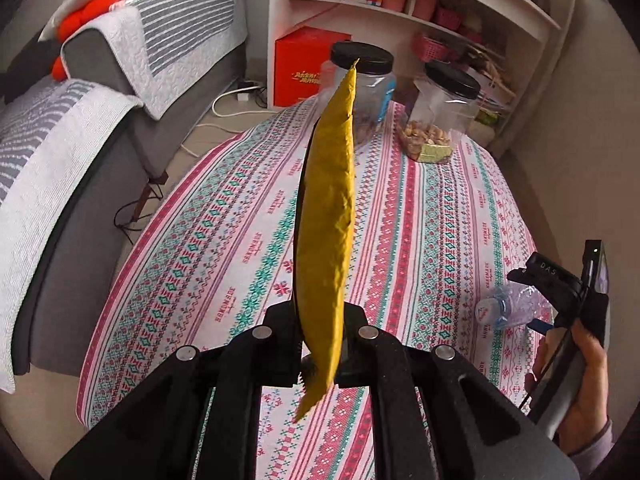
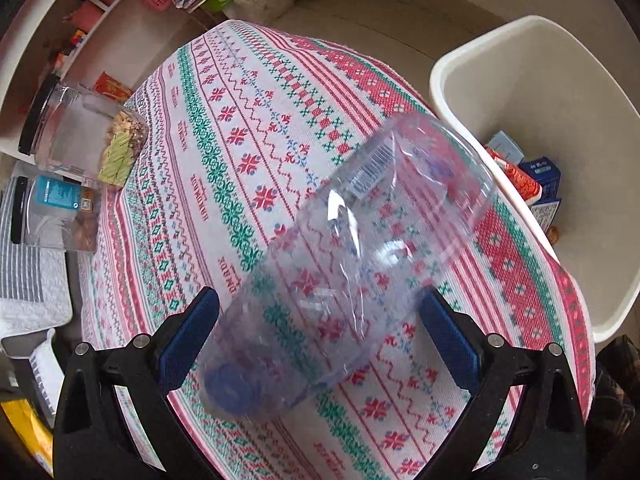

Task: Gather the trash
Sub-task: 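Grasp the clear plastic water bottle with the right tool and lift it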

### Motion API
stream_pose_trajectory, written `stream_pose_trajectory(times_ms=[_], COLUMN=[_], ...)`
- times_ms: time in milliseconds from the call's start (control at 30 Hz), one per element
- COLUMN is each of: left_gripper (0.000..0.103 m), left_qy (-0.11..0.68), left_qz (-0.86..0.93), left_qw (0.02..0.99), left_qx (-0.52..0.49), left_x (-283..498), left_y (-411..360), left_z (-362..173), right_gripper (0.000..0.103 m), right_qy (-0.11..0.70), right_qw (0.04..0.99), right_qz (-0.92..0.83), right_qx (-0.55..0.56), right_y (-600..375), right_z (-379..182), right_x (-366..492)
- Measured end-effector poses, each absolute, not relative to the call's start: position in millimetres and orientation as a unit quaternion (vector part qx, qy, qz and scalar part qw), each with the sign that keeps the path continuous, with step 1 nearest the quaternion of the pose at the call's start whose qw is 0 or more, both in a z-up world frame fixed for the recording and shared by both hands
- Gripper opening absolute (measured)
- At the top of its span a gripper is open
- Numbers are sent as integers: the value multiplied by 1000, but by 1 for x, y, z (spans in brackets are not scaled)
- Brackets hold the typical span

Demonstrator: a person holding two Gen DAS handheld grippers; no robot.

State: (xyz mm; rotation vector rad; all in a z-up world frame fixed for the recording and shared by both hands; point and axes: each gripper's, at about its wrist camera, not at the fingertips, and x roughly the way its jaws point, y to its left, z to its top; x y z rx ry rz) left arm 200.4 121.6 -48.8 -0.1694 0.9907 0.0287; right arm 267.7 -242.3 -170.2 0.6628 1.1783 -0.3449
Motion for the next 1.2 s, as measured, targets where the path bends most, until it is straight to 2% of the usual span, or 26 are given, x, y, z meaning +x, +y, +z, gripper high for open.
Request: stream_pose_trajectory(times_ms=[33,133,233,567,733,933,1100,1133,1167,1200], left_gripper=[10,10,10,11,11,11,12,17,26,29], left_qy=[475,472,469,492,573,631,650,653,656,657], left_qz=[15,17,20,21,1,-1,12,14,15,11], left_qw=[876,876,876,863,808,761,744,740,737,734], left_qx=[-87,-102,-109,-111,-140,-155,-158,-161,-164,-171], left_x=[199,194,192,188,192,194,199,200,201,203], left_y=[126,141,149,160,163,162,163,164,163,163], left_z=[-49,-45,-44,-56,-100,-144,-163,-166,-168,-171], right_gripper=[84,68,65,65,65,67,81,83,85,86], right_qy=[542,544,547,560,590,613,614,613,611,610], right_qw=[774,792,807,817,798,781,780,781,782,784], right_qz=[-152,-110,-56,102,122,117,120,119,118,117], right_qx=[290,254,216,90,28,23,23,21,17,13], right_y=[-238,-220,-194,-107,-90,-88,-74,-68,-65,-62], right_z=[-169,-165,-160,-144,-149,-165,-173,-176,-177,-179], right_x=[271,278,281,263,257,264,272,274,275,275])
